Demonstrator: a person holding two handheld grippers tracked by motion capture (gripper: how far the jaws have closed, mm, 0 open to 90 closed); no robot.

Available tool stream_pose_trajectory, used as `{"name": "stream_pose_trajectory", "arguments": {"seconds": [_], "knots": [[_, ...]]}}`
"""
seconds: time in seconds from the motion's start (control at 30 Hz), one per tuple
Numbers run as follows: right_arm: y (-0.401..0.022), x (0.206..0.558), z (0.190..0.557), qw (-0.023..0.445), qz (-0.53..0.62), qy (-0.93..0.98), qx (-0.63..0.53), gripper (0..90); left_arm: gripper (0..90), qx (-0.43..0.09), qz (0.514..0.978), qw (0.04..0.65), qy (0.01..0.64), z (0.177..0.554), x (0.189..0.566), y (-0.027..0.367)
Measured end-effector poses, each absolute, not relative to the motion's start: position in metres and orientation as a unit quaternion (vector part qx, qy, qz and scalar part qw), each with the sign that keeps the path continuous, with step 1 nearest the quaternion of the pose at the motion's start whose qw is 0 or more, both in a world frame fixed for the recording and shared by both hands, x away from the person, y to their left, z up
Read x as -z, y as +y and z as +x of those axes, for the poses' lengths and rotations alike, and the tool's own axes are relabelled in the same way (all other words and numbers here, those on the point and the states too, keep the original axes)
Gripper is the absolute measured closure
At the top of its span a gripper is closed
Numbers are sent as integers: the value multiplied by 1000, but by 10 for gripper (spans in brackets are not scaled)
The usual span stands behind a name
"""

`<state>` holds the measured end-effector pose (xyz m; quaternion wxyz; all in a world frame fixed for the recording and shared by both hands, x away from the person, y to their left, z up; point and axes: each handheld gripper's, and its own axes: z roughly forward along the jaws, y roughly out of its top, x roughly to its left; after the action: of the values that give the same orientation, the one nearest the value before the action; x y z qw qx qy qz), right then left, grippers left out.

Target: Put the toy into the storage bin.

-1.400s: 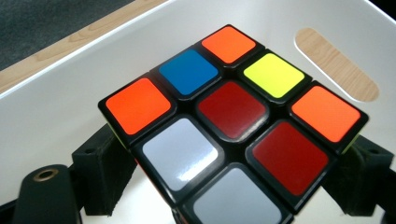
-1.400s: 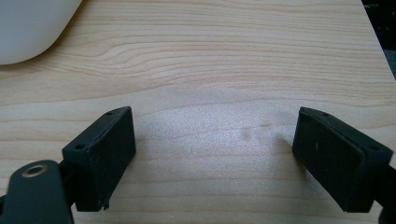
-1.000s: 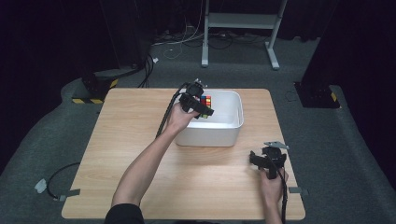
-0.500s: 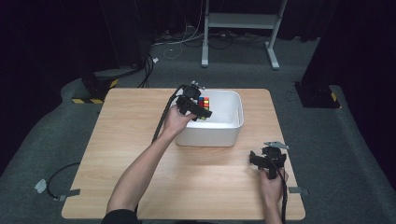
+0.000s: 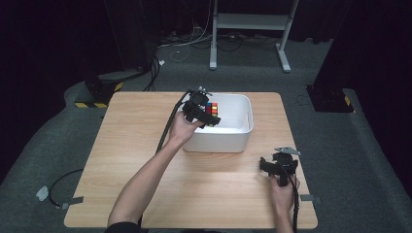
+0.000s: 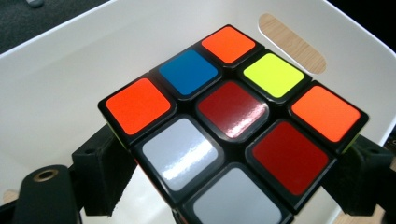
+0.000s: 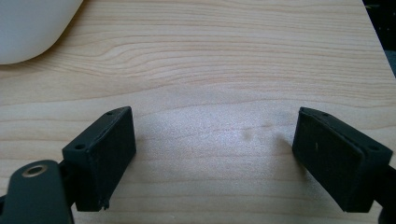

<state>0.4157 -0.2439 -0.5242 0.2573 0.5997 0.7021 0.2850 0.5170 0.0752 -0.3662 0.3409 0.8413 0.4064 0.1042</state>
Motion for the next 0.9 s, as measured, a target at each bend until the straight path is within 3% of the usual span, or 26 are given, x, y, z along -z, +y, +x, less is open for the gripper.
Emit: {"name": "stream_pose_trajectory", "arguments": {"seconds": [0.9], "knots": [[-243,524,416,256,600,702,-286,130,152,-107,831,347,422,497,375,95]]}}
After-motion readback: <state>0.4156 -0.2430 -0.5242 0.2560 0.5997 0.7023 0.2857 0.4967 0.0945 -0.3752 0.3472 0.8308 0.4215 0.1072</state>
